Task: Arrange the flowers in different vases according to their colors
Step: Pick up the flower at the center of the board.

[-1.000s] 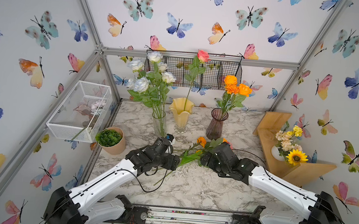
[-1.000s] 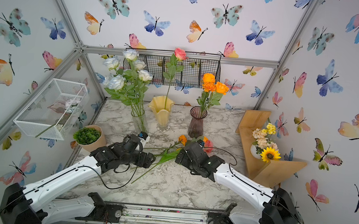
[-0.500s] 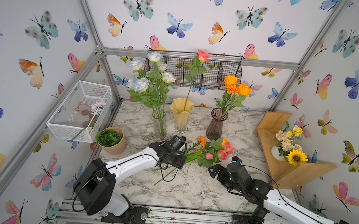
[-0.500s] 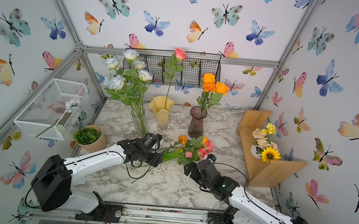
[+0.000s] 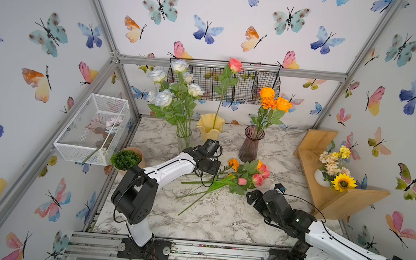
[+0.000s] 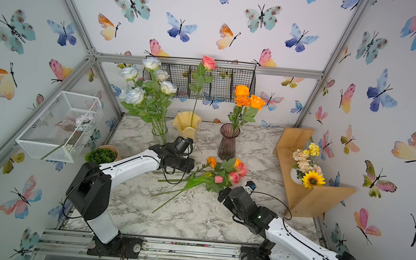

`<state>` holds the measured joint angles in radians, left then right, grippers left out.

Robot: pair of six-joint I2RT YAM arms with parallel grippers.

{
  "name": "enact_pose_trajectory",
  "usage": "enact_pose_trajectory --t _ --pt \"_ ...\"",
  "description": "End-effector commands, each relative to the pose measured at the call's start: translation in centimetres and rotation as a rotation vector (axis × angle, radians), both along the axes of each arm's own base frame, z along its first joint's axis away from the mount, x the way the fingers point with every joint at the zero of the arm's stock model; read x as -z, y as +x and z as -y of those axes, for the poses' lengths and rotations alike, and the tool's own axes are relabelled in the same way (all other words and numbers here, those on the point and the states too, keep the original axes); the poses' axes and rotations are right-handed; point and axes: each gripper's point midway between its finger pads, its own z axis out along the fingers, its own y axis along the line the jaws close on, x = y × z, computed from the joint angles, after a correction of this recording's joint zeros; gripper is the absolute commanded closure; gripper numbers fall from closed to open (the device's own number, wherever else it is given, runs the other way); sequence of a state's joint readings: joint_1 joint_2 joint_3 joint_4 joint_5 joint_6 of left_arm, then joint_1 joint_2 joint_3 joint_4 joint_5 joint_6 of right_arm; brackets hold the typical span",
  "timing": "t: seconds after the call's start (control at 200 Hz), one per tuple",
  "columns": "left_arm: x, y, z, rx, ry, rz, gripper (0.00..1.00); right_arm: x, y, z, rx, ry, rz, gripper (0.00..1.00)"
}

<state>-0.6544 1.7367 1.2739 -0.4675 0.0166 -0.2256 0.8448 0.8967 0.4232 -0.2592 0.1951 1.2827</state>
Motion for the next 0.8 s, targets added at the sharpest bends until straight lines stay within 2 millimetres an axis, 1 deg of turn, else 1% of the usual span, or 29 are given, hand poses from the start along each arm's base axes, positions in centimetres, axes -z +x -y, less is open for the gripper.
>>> enact_pose_trajectory --t 0.0,0.065,0.195,0.29,0.345,0.44,0.581,0.681,0.791 --pt "1.6 -0.2 0.3 0.037 0.006 -0.045 0.48 -0.4 0.7 0.0 -0.003 -0.015 0.033 0.01" --pt "1.9 -0.2 0.5 0.066 -0.004 -0.042 0.48 -0.6 0.7 0.1 -0.008 -0.002 0.04 0.01" --pt "1.9 -0.7 1.4 0.141 -0.039 -0.036 0.41 -1.6 0.7 1.4 0.055 0.06 0.071 0.01" --pt "2.9 -1.0 1.5 0.165 -0.025 -0.054 0.4 -2.9 0.8 2.4 0.113 0.123 0.108 0.01" --pt "3.6 -1.0 1.4 0.173 -0.008 -0.068 0.4 -4.0 1.0 2.8 0.143 0.155 0.121 0.01" --pt "4.8 -1.0 1.1 0.179 0.024 -0.082 0.41 -7.2 1.6 2.7 0.156 0.197 0.156 0.0" --pt "5.8 -1.0 1.0 0.182 0.043 -0.094 0.41 -10.9 2.5 3.1 0.177 0.151 0.185 0.01" --pt "6.3 -0.8 0.9 0.185 0.062 -0.091 0.41 -13.0 2.9 3.4 0.186 0.122 0.214 0.01" --pt "6.5 -0.4 0.8 0.181 0.093 -0.068 0.41 -14.4 3.0 3.5 0.185 0.122 0.236 0.01"
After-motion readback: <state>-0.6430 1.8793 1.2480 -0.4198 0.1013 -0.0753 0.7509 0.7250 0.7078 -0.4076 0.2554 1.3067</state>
